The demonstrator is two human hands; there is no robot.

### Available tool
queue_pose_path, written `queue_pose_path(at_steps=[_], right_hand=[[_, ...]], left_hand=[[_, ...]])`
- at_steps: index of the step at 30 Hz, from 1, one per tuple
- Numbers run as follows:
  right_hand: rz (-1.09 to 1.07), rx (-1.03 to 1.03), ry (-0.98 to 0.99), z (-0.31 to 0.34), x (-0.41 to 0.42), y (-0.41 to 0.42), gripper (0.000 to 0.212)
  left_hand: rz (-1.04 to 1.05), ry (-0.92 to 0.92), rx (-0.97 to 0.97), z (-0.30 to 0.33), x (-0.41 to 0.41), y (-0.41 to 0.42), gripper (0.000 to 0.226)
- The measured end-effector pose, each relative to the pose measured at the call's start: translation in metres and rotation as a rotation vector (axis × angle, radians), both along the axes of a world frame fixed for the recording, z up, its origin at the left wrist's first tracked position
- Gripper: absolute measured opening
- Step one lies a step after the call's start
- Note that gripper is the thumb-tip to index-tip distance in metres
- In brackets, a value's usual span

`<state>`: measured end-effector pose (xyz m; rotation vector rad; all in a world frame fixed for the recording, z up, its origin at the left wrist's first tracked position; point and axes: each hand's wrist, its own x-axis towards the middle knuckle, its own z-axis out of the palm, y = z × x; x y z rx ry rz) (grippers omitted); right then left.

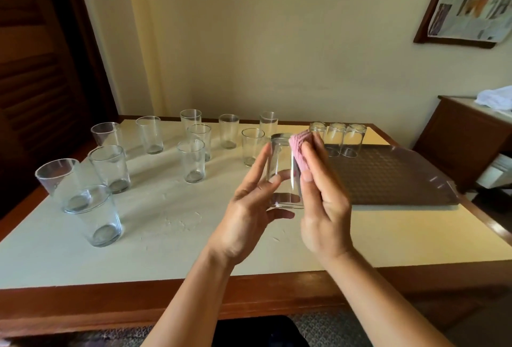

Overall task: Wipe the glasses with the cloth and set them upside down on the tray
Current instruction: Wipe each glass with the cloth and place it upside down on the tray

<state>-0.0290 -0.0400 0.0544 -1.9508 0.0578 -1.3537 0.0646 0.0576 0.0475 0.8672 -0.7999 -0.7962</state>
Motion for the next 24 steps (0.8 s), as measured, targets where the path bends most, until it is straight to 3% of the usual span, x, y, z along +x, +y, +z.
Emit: queue_pose_path(at_steps=[5, 11, 15, 17, 19, 24], right_hand=[[0.048, -0.017, 0.007, -0.008, -0.005, 0.006, 0.043], [0.042, -0.012, 0.014, -0.013, -0.006, 0.008, 0.043], [0.012, -0.032, 0.017, 0.0, 0.001, 0.0, 0.041], [0.071, -0.02, 0.038, -0.013, -0.002, 0.012, 0.041], [0.051, -0.041, 0.048, -0.026, -0.008, 0.021, 0.041], [0.001, -0.035, 0.031, -0.008, -0.006, 0.005, 0.043]], left_hand=[[0.182, -0.038, -0.062, 0.009, 0.001, -0.01, 0.085], [0.076, -0.001, -0.049, 0.004, -0.003, -0.006, 0.072], [0.133, 0.007, -0.066, 0.004, -0.003, -0.008, 0.077], [0.178, 0.041, -0.042, 0.009, 0.0, -0.009, 0.064], [0.151, 0.071, -0.024, 0.012, 0.004, -0.007, 0.038], [0.131, 0.068, 0.011, 0.0, -0.001, -0.003, 0.062]])
